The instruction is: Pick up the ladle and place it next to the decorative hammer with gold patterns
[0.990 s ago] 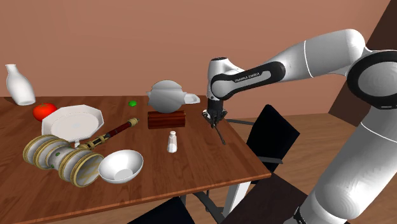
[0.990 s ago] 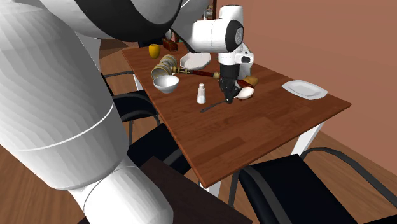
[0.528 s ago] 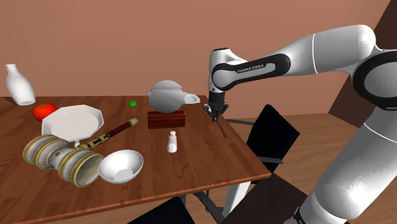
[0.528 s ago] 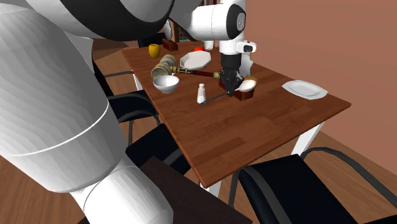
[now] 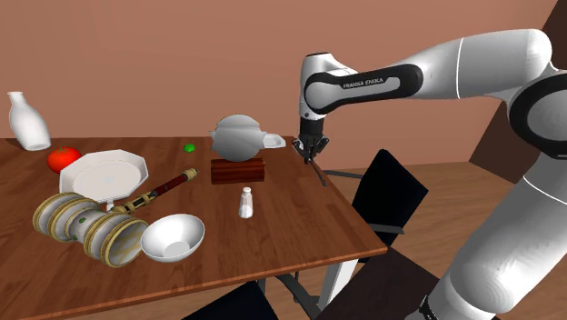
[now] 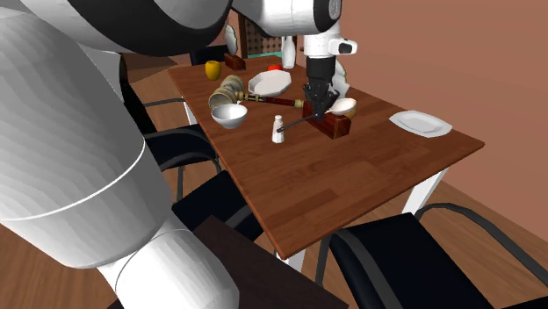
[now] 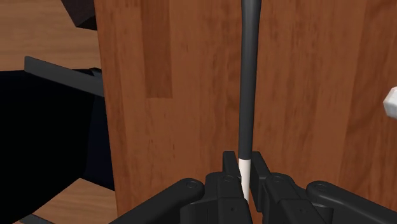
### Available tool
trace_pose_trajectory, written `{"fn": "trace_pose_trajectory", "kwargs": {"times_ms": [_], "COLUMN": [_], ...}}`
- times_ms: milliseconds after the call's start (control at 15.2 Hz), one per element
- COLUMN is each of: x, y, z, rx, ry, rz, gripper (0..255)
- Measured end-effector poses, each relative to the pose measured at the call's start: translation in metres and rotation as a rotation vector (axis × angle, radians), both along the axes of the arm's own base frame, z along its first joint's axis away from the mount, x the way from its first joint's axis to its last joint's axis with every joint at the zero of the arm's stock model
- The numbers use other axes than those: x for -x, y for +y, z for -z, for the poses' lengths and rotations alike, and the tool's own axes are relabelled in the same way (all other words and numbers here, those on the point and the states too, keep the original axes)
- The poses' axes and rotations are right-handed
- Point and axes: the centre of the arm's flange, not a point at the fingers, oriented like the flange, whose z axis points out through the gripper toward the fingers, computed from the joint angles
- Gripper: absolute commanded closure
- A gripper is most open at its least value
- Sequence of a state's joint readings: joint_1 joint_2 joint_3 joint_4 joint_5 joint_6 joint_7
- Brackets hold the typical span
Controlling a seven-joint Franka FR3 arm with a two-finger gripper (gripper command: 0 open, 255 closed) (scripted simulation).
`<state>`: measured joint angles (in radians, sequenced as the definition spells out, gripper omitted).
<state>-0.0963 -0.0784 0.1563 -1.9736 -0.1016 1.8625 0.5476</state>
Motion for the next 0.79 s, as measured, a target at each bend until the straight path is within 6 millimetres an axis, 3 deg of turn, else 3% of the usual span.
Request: {"fn": "trace_pose_trajectory", "kwargs": {"times_ms": [198, 792], "x": [-0.003, -0.022], "y": [0.016, 0.129], "z": [-0.005, -0.009], "rx": [0.000, 0.000], "ry": [0.000, 0.000], "rz": [0.000, -0.001], "gripper": [255, 255]}}
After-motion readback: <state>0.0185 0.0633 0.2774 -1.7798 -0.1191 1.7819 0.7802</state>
